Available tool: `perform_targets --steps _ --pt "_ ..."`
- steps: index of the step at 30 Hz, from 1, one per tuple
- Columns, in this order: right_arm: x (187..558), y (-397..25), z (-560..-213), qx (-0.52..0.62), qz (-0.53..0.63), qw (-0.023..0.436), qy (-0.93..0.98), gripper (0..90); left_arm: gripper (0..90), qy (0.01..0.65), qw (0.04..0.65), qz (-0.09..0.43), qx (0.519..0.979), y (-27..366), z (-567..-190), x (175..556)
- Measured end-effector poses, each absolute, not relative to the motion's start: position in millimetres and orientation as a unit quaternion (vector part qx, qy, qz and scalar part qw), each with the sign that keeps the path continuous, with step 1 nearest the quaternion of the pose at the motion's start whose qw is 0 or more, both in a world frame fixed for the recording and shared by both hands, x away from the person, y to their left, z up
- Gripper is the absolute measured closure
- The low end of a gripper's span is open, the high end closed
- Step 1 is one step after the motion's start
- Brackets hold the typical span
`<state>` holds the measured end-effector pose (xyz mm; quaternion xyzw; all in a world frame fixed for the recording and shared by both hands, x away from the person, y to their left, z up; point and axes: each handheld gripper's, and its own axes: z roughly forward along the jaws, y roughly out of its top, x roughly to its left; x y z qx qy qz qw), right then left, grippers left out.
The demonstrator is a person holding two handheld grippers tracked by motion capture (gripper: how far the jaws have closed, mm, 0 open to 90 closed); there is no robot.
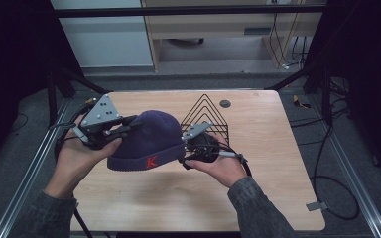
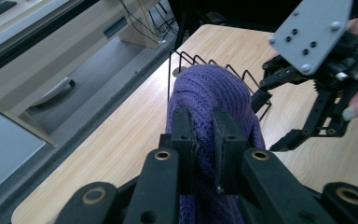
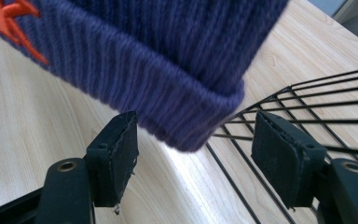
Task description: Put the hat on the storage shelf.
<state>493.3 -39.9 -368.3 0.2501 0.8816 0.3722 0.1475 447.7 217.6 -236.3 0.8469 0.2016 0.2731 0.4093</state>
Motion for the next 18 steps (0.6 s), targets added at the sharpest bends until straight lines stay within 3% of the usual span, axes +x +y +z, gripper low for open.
perform_targets --steps 4,13,18 --pt "497.6 -36.3 -366.9 0.247 0.373 0.141 0.883 36.4 80.5 0.201 0.412 0.273 0.845 217.5 -234.7 447.5" --pt "495.0 -33.7 -362.6 0.226 0.378 0.14 0.887 65.4 80.5 0.214 0.415 0.271 0.841 221.4 -237.4 452.5" --pt "492.5 -37.9 -358.2 0.222 0.377 0.137 0.889 69.6 80.4 0.218 0.419 0.269 0.839 221.5 -236.1 454.5"
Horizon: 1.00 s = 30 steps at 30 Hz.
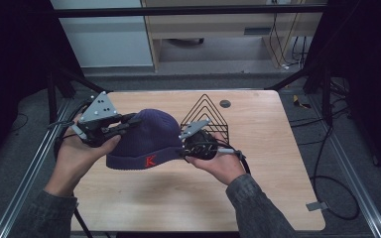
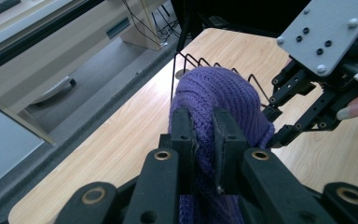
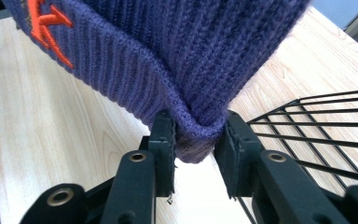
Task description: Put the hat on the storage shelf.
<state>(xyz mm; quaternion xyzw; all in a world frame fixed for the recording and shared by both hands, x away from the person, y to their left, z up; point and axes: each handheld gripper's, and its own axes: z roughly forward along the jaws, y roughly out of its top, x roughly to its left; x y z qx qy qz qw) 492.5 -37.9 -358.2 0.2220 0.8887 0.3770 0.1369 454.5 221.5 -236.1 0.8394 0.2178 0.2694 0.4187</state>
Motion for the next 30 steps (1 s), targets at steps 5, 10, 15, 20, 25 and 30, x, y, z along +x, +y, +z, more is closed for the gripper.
perform_targets --steps 5,10,15,20,25,30 --pt "491.8 -44.2 -348.5 0.22 0.379 0.14 0.888 72.3 80.3 0.223 0.427 0.273 0.833 218.3 -229.2 458.7" --pt "494.6 -51.7 -335.1 0.222 0.381 0.148 0.885 73.8 80.2 0.226 0.437 0.274 0.826 212.6 -220.4 465.4" --pt "501.6 -58.9 -324.2 0.224 0.38 0.15 0.885 74.2 80.0 0.225 0.444 0.276 0.822 203.0 -212.0 477.2" --pt "512.2 -67.9 -313.6 0.226 0.38 0.153 0.884 74.7 79.9 0.227 0.454 0.274 0.817 196.4 -206.4 491.7" --pt "516.4 -75.9 -306.0 0.227 0.378 0.159 0.883 74.9 79.9 0.227 0.459 0.273 0.815 190.8 -205.0 496.3" --pt "517.9 -80.2 -303.4 0.229 0.378 0.164 0.882 75.3 79.9 0.228 0.457 0.276 0.814 186.2 -201.1 498.1"
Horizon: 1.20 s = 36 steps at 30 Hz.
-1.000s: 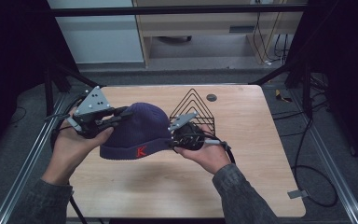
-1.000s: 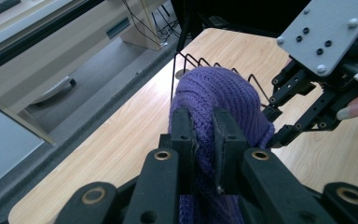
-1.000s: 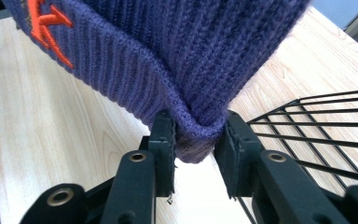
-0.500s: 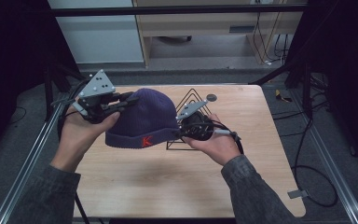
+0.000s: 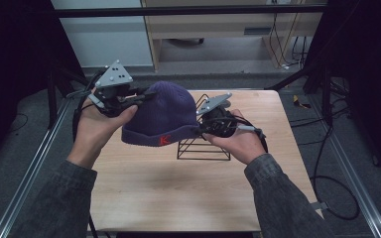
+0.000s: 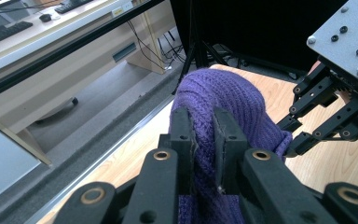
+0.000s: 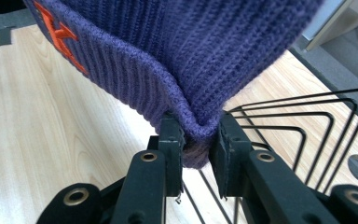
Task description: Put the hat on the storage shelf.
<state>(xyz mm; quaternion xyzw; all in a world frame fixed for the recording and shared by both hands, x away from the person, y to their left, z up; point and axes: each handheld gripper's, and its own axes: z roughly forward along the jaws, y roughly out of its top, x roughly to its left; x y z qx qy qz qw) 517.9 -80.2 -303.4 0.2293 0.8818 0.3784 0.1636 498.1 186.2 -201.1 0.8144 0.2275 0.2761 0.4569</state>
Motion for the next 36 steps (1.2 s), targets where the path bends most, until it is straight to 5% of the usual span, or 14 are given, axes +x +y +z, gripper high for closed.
perform_targets --steps 36 --pt "546.2 -144.7 -293.0 0.297 0.375 0.204 0.854 75.8 79.4 0.219 0.493 0.253 0.803 123.3 -204.2 559.1"
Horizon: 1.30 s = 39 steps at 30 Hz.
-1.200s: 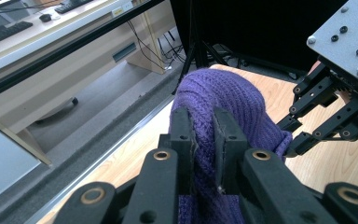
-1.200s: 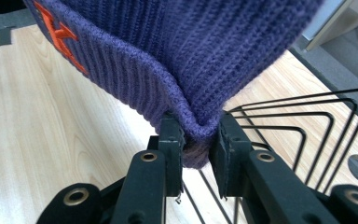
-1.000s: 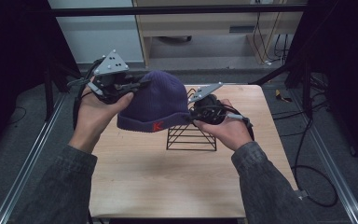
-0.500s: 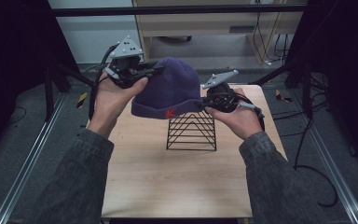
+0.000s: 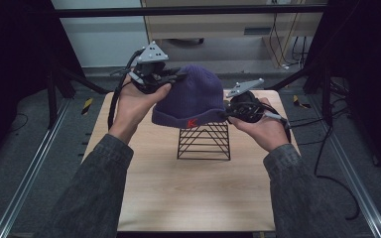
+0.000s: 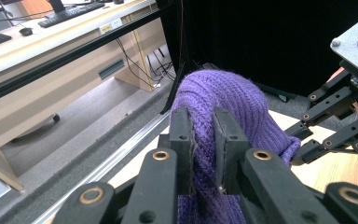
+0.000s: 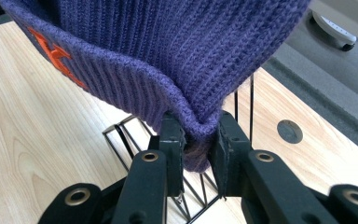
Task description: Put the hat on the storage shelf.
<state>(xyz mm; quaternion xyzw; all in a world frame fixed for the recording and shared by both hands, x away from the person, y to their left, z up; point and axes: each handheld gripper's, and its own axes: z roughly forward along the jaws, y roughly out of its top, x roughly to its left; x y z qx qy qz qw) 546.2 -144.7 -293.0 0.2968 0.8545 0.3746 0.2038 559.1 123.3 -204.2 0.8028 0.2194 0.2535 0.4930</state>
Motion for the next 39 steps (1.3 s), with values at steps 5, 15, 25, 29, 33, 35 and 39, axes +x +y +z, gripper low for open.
perform_targets --steps 5,15,25,29,33,35,39 --pt "545.8 -150.3 -296.1 0.3 0.374 0.202 0.854 75.8 79.2 0.217 0.49 0.251 0.806 117.9 -206.6 564.1" --pt "545.7 -165.7 -303.3 0.313 0.363 0.201 0.854 75.8 79.1 0.218 0.485 0.243 0.811 108.4 -217.7 575.3" --pt "543.6 -171.4 -313.7 0.323 0.361 0.193 0.853 75.8 78.9 0.218 0.482 0.236 0.815 99.1 -228.0 585.9" --pt "544.3 -175.8 -318.3 0.328 0.363 0.191 0.851 75.8 78.9 0.215 0.481 0.234 0.817 95.4 -231.5 588.8" --pt "544.6 -178.7 -322.7 0.333 0.36 0.188 0.851 75.8 78.9 0.211 0.475 0.234 0.822 91.8 -234.8 589.8" --pt "544.7 -180.0 -325.0 0.337 0.362 0.186 0.849 75.8 78.8 0.209 0.475 0.235 0.821 90.8 -235.3 589.7" --pt "544.3 -181.2 -327.6 0.337 0.36 0.186 0.85 75.8 78.8 0.21 0.47 0.235 0.824 88.7 -237.2 590.9"
